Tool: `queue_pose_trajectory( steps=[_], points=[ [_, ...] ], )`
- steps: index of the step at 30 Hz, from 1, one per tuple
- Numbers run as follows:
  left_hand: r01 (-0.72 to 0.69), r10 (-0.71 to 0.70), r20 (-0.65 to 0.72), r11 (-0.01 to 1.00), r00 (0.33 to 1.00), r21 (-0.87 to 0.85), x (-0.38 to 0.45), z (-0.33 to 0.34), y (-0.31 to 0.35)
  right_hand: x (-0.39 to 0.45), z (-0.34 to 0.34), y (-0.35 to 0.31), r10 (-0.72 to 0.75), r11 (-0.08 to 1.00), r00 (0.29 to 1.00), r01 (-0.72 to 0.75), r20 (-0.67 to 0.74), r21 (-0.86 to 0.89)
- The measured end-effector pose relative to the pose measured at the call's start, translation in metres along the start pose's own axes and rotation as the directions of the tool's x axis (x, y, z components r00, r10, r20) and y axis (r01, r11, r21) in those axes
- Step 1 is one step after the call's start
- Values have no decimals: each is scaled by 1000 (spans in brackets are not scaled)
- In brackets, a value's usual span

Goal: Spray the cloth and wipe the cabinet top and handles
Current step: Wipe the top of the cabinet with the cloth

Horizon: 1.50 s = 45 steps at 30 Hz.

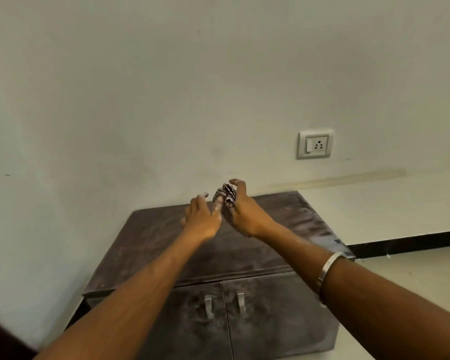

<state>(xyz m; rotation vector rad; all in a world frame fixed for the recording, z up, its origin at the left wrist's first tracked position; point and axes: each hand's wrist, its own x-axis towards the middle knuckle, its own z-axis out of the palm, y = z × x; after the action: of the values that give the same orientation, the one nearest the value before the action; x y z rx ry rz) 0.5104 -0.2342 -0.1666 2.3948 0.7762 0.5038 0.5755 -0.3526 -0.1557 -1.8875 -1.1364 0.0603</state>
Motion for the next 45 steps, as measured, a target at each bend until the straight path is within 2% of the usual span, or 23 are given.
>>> queue_pose_trajectory(
  steps=[3,7,14,18,23,27,31,33,36,39,43,45],
  points=[
    [-66,62,52,996,997,64,15,37,11,3,-19,38,11,974,1000,-13,-12,-225],
    [-200,181,121,963,976,177,37,75,23,14,-44,85,32,836,999,-31,-8,-548],
    [-373,322,227,895,919,243,80,120,25,44,-82,159,141,623,990,-103,-19,-775],
    [-407,339,267,874,902,265,104,132,23,61,-97,191,184,562,981,-161,-67,-811],
    [-454,387,277,857,879,245,129,143,20,79,-101,221,81,493,993,-117,-89,-862],
    [-457,387,289,858,876,236,139,148,16,86,-91,238,91,636,989,-148,-117,-757],
    [-444,378,292,871,879,211,144,147,9,90,-82,243,196,730,953,-299,-231,-615],
    [-436,371,291,876,882,206,146,146,7,91,-80,245,261,695,929,-368,-260,-618],
    [-433,364,298,877,882,209,147,143,5,94,-76,245,372,575,883,-462,-288,-675],
    [-433,364,303,878,881,203,144,141,2,100,-70,236,429,570,867,-478,-253,-668],
    [-422,355,298,883,886,206,139,137,0,102,-62,230,355,640,930,-315,-94,-701],
    [-419,347,308,884,886,209,136,135,0,97,-68,234,346,649,936,-282,-56,-706]
  ],
)
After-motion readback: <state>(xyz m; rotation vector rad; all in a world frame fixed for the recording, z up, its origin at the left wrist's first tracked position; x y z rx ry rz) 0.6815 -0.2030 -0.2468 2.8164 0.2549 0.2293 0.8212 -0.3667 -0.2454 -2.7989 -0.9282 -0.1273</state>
